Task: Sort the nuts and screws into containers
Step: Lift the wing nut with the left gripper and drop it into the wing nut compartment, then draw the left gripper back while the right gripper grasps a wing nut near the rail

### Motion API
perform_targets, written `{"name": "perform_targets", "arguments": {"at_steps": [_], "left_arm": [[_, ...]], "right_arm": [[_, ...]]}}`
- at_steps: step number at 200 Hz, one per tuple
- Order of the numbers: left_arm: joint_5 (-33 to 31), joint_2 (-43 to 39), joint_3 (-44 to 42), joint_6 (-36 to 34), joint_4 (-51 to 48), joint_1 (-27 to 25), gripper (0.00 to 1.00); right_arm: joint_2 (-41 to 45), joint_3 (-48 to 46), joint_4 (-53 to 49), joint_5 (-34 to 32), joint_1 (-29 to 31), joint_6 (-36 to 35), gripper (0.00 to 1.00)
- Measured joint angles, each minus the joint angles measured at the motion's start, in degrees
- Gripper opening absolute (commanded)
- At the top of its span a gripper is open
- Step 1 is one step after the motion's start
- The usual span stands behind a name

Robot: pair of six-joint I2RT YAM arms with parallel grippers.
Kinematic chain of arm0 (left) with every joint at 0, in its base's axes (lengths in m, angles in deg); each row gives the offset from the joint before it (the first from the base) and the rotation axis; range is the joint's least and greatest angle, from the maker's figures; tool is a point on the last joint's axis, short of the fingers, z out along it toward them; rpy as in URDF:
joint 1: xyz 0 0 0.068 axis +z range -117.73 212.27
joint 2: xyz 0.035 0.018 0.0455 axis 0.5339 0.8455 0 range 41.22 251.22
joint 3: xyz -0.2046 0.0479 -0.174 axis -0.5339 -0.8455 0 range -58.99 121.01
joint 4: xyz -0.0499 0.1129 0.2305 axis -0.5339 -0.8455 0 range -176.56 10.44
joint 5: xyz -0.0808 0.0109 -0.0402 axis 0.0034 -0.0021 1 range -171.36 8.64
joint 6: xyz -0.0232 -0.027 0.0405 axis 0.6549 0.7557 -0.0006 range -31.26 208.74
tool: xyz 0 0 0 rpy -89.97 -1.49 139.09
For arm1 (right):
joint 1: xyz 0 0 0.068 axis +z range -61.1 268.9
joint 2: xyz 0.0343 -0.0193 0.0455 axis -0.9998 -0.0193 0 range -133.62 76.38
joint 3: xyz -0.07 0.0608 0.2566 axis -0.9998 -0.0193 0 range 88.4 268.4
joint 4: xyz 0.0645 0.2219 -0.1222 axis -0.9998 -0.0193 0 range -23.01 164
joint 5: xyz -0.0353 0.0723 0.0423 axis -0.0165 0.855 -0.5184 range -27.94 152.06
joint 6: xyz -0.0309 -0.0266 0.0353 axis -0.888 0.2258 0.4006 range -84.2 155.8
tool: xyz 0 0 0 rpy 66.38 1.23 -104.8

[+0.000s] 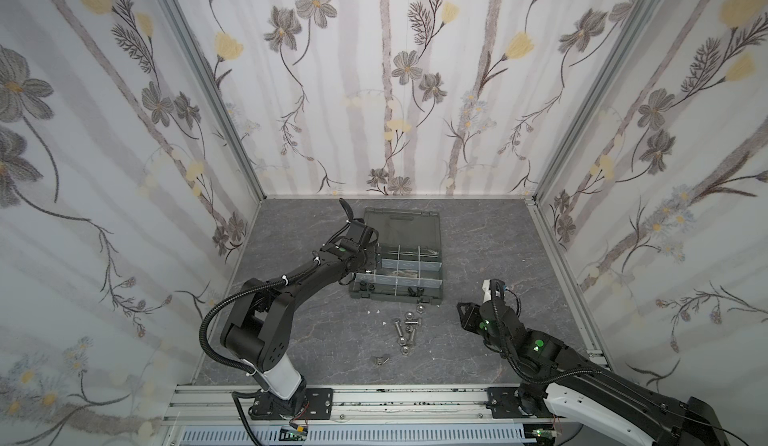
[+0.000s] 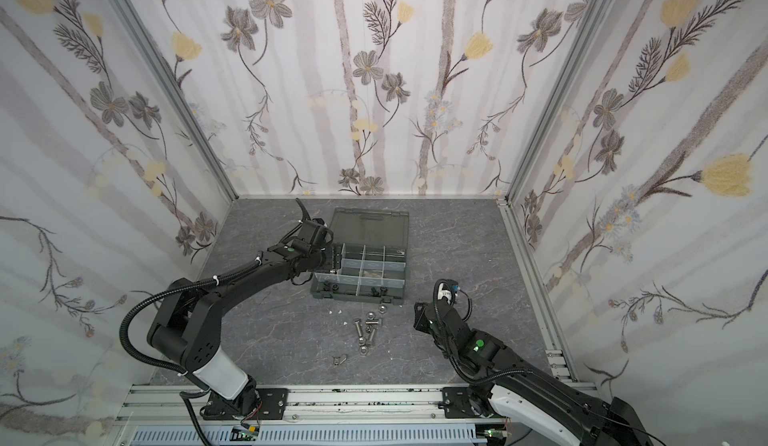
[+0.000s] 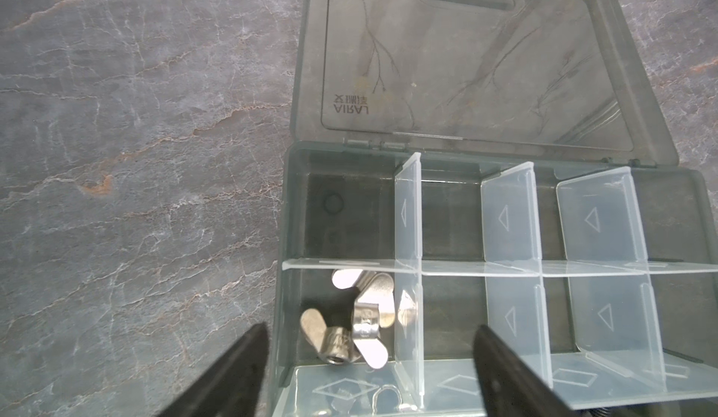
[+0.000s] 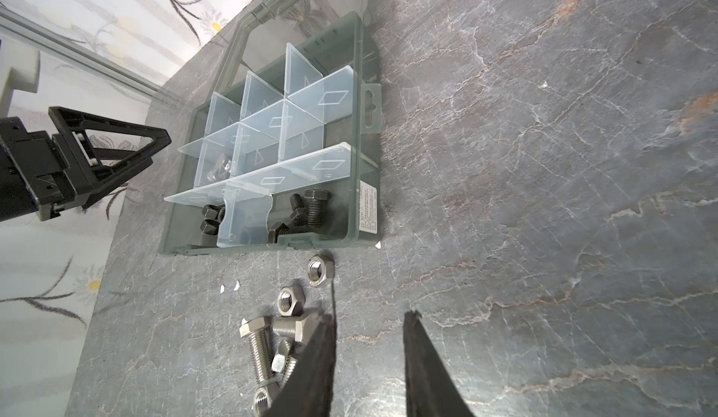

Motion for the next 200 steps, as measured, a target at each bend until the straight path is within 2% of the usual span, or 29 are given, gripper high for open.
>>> {"name": "perform_targets", "arguments": {"at_steps": [125, 165, 200], "left_arm": [[0.0, -7.8, -4.2, 1.6, 0.3, 0.9, 1.00], [-0.9, -12.3, -8.2, 3.7, 0.3, 1.2, 1.00], [-2.6, -17.6, -12.3, 5.9, 0.3, 1.6, 1.00]], "right_arm": [[-4.7, 2.6, 0.2, 0.7, 0.5, -1.0, 0.32], [-13.5, 8.2, 1.0, 2.5, 4.8, -5.0, 0.33], [-25.3, 17.8, 2.6, 7.0, 11.3, -14.7, 0.34]]}}
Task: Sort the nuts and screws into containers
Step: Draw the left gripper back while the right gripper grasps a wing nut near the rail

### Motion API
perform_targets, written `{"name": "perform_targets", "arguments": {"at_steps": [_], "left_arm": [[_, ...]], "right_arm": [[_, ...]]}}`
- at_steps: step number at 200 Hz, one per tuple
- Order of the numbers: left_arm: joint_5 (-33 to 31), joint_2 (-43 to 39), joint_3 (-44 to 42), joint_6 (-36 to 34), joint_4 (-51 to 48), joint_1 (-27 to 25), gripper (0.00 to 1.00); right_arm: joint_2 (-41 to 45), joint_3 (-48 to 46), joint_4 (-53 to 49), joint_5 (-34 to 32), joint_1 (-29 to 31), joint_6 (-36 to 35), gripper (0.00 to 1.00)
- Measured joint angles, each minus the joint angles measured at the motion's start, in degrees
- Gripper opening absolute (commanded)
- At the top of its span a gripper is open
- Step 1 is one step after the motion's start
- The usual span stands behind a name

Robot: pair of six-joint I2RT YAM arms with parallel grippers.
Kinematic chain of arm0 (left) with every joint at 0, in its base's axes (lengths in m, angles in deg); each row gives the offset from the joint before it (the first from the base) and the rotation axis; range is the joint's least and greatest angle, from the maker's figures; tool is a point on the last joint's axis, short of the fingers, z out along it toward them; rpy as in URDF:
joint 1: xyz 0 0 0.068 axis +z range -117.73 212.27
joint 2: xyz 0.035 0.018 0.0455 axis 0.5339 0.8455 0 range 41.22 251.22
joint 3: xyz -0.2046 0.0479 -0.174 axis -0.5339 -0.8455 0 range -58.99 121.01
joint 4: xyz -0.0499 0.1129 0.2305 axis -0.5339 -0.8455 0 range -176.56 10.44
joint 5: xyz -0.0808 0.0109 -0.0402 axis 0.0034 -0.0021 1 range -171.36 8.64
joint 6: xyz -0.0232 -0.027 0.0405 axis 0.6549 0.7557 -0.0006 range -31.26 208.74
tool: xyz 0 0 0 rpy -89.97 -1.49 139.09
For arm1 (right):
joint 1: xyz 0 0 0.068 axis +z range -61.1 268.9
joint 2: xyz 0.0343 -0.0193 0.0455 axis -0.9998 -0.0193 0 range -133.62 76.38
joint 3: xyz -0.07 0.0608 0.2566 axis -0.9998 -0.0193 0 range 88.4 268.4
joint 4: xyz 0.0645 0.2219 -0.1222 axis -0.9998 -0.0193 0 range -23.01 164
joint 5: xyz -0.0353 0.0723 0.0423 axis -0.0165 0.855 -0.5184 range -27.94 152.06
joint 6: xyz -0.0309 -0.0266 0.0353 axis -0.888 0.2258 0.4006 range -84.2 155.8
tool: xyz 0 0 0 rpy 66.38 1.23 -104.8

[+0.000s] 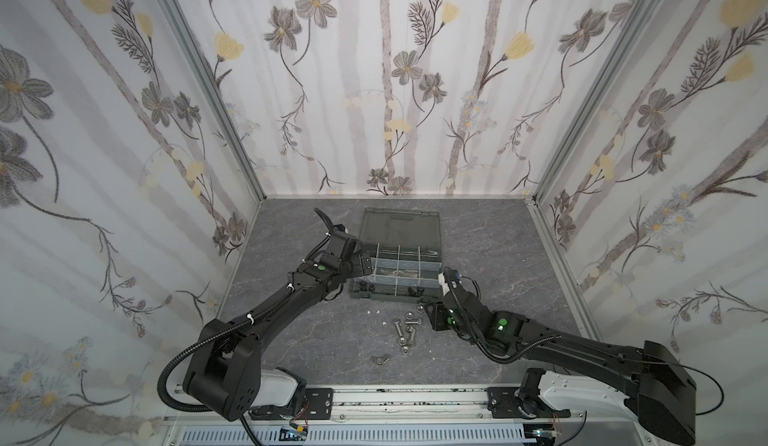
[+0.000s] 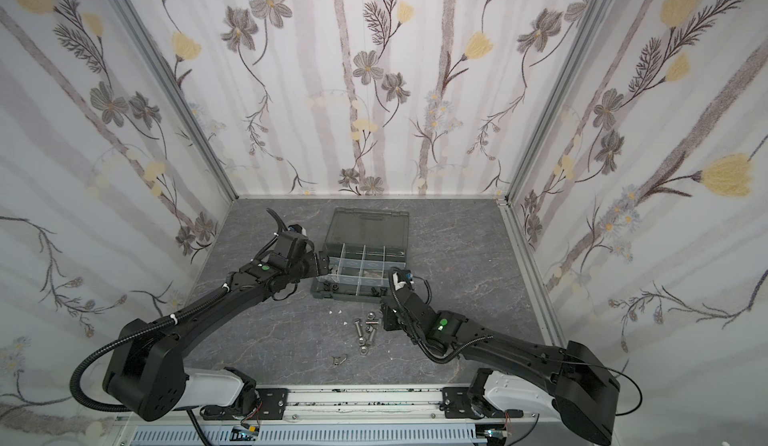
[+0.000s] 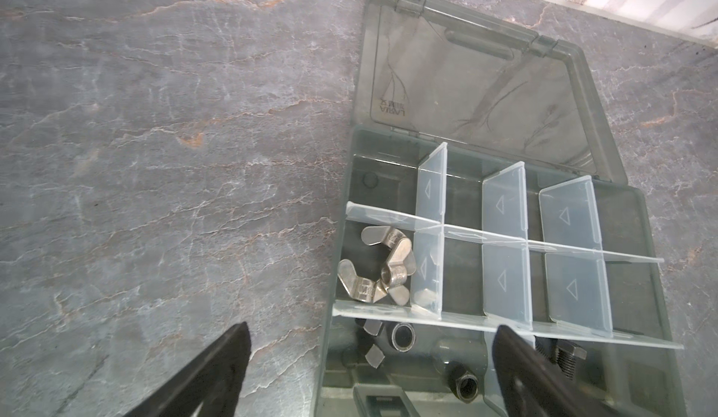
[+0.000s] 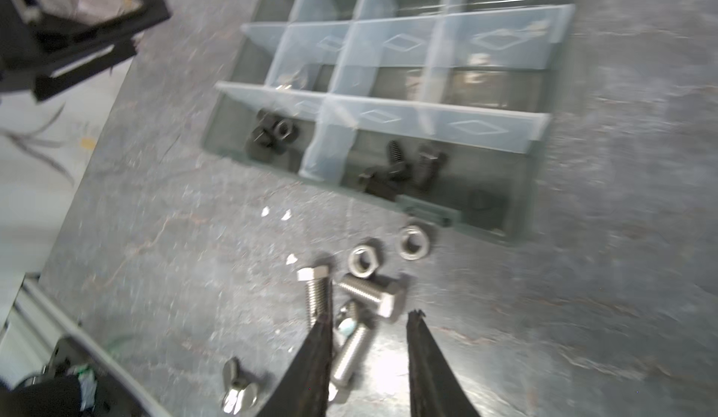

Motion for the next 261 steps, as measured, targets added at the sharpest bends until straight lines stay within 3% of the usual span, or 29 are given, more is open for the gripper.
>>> {"name": "perform_targets", "arguments": {"at_steps": [61, 76, 127, 145, 261], "left_arm": [[-3.1, -9.9, -7.4, 2.8, 0.1, 1.2, 1.00], [-2.6, -11.6, -8.5, 3.2, 0.0, 1.5, 0.95], [-0.8, -15.8, -12.0, 4.3, 0.1, 2.8, 0.50], [-0.1, -16.4, -12.9, 4.7, 0.1, 3.1, 0.40], [2.3, -17.9, -16.0, 6.5, 1.3, 3.5, 0.35]], "right_arm": [[-21.4, 18.7, -2.5, 8.2, 11.4, -21.8, 0.35], [-24.5, 20.9, -3.8, 10.2, 12.7, -25.9, 0.35], [-29.7, 23.7, -8.0, 12.9, 14.5, -34.1, 0.36], [-30.9, 24.2, -9.2, 13.1, 14.9, -35.6, 0.36], [-36.9, 26.6, -13.5, 12.9, 16.2, -38.8, 0.36]]}}
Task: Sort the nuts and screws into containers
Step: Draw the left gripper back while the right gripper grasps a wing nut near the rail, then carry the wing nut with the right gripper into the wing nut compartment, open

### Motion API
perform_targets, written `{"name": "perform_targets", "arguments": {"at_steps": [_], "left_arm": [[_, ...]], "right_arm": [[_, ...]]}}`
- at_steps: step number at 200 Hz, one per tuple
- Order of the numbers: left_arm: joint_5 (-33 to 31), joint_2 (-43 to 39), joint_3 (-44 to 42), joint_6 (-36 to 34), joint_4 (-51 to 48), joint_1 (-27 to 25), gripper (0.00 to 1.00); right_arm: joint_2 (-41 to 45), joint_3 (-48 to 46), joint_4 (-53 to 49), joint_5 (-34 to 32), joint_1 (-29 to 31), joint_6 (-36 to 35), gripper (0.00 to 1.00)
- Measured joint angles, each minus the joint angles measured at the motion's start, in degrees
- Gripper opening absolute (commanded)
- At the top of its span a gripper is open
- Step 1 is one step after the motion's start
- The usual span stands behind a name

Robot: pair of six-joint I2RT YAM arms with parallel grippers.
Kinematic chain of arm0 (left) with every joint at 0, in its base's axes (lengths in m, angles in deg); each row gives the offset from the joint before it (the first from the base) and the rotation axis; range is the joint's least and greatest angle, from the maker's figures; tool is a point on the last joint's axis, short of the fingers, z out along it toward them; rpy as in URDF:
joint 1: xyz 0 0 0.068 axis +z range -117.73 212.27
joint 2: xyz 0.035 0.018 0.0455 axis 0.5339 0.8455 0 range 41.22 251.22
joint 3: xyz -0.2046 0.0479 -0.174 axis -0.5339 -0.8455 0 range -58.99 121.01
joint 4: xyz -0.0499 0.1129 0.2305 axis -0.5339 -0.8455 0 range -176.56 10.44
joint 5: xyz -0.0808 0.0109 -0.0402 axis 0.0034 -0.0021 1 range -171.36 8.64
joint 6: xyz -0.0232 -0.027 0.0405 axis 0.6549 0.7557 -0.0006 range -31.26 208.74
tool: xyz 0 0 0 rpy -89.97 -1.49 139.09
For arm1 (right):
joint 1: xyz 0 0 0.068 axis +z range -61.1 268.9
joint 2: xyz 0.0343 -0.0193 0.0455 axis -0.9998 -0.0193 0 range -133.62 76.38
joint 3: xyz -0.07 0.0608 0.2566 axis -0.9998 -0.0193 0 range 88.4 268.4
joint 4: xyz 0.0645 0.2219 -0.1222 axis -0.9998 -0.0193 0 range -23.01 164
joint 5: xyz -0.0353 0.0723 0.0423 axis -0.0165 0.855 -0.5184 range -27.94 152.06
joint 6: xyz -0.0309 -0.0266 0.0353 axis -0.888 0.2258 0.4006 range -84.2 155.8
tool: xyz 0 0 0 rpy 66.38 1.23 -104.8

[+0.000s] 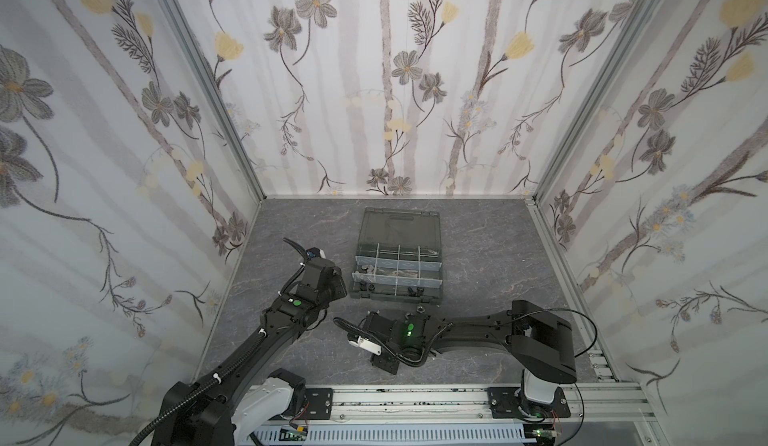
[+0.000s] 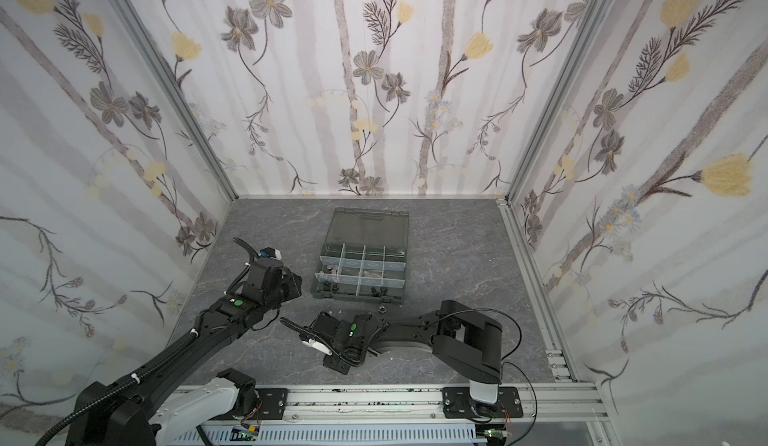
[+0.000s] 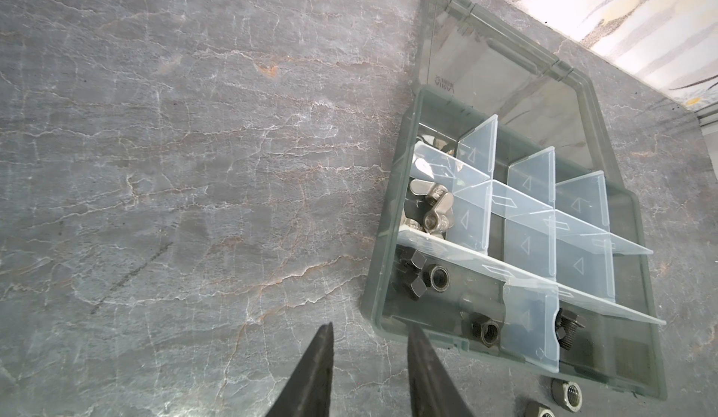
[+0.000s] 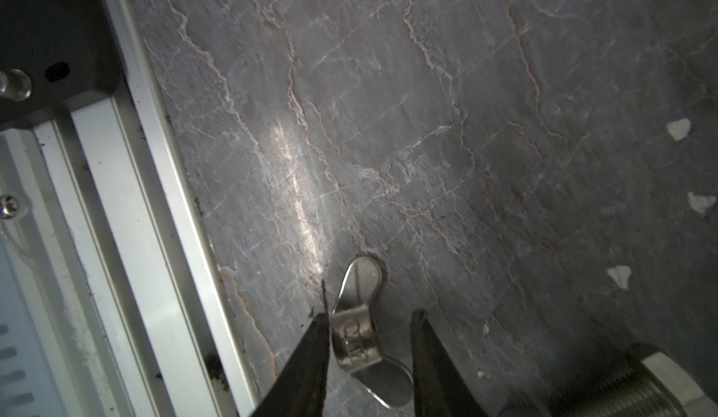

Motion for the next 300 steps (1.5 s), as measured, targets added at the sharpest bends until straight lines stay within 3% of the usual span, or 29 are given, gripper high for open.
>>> {"name": "perform_targets", "arguments": {"at_steps": [31, 86, 159, 222, 263, 300], "left_arm": [[0.2, -0.4, -0.5, 0.2, 0.0, 0.1, 0.35], [0.4, -0.5, -1.1, 0.6, 0.8, 0.1, 0.35], [0.6, -2.0, -2.5, 1.3, 1.0, 0.1, 0.35], [1.1, -3.6, -4.0, 2.3, 1.3, 0.1, 0.35], [2.1, -5.0, -4.5, 2.6, 1.5, 0.1, 0.35], [2.8, -6.5, -5.4, 2.9, 1.7, 0.1, 0.35]], "right_arm": [[-0.9, 0.2, -0.5, -0.2, 0.0, -0.5, 0.34], [-1.4, 0.2, -1.2, -0.4, 0.1, -0.9, 0.15], [-0.8, 0.9, -2.0, -1.6, -0.9, -1.0, 0.11], [0.7, 13.7, -2.6, -5.0, -11.5, -4.0, 0.11], [-6.4, 27.0, -1.6, -7.6, -20.3, -4.4, 0.10], [-11.6, 33.0, 0.6, -7.4, -23.6, -2.4, 0.11]]}}
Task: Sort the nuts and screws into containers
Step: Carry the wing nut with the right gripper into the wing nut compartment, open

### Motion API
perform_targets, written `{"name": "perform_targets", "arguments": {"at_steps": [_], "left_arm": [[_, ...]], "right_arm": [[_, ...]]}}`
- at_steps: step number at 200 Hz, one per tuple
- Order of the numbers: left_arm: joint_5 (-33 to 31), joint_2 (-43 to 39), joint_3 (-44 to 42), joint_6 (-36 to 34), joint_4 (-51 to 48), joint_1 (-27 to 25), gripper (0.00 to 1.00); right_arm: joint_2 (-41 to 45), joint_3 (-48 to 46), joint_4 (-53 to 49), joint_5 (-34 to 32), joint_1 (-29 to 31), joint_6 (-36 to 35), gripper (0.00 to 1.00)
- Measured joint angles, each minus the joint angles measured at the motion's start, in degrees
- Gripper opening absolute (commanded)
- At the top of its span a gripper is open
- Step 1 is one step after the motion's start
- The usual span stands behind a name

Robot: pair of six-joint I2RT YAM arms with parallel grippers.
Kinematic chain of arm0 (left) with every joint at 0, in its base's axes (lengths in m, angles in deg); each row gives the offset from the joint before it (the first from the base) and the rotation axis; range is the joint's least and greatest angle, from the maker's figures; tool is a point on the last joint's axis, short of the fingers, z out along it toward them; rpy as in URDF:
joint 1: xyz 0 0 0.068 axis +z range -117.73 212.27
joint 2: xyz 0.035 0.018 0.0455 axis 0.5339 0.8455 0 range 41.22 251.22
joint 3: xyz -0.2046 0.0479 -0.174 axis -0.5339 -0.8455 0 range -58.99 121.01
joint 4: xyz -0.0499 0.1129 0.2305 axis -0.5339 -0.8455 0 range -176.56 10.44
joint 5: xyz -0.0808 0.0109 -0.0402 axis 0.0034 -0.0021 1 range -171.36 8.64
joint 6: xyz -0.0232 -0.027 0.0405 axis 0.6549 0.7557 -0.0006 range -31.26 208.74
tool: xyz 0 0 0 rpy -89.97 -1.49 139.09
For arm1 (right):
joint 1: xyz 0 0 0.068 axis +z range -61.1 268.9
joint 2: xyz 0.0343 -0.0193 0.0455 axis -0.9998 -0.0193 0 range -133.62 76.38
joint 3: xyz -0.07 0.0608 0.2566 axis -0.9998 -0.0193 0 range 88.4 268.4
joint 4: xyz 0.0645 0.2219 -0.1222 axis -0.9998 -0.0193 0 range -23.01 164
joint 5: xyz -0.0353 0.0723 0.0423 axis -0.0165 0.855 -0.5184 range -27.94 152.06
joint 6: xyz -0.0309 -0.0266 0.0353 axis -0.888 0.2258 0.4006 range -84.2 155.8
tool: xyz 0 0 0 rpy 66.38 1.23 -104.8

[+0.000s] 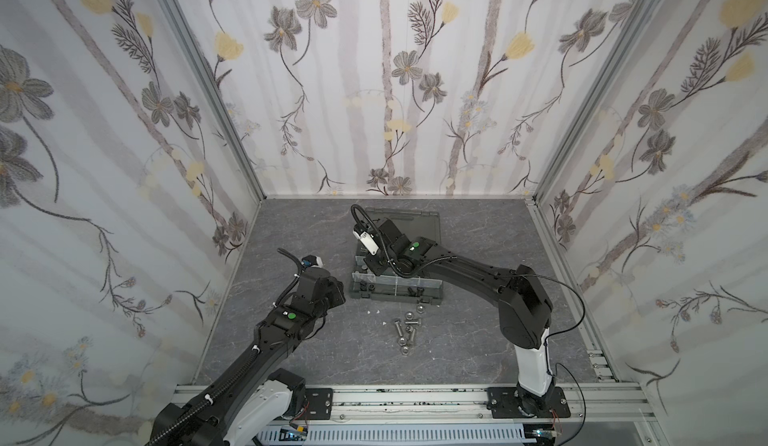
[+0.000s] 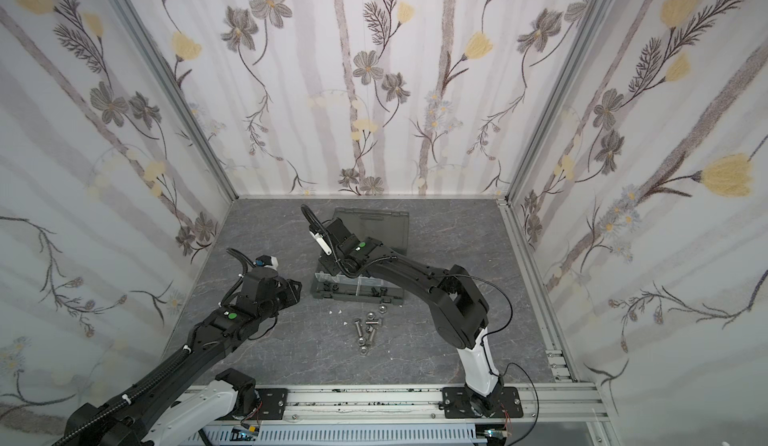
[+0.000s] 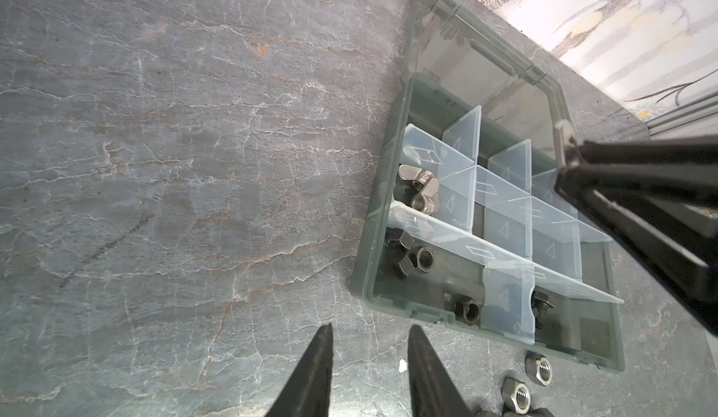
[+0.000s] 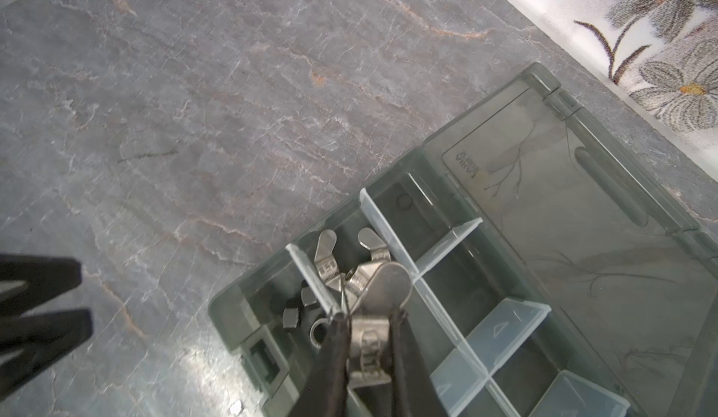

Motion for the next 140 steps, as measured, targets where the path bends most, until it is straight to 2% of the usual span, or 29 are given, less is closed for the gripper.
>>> {"name": "perform_targets", "arguments": {"at_steps": [72, 84, 94, 102, 115, 140], "left_arm": [[0.6, -0.7, -1.1, 0.5, 0.0, 0.0, 0.35], [0.6, -0.7, -1.2, 0.6, 0.0, 0.0, 0.35], [0.6, -0.7, -1.2, 0.7, 0.0, 0.0, 0.35], [0.7, -0.7, -1.2, 0.7, 0.0, 0.0, 0.35], [0.7, -0.7, -1.2, 0.9, 0.0, 0.0, 0.35], [0.7, -0.7, -1.3, 1.0, 0.0, 0.0, 0.35]], "right_arm": [[-3.7, 1.5, 0.9, 3.4, -0.2, 2.7, 0.13], [-3.8, 1.5, 0.9, 3.4, -0.3, 2.9, 0.22], [-3.8, 1.6, 0.9, 3.5, -0.3, 3.0, 0.38], [-3.8, 1.6, 1.1, 3.5, -0.3, 3.2, 0.47], [-3.8, 1.6, 1.5, 3.5, -0.3, 3.3, 0.52], [-3.8, 1.6, 2.3, 3.5, -0.3, 3.4, 0.55]]}}
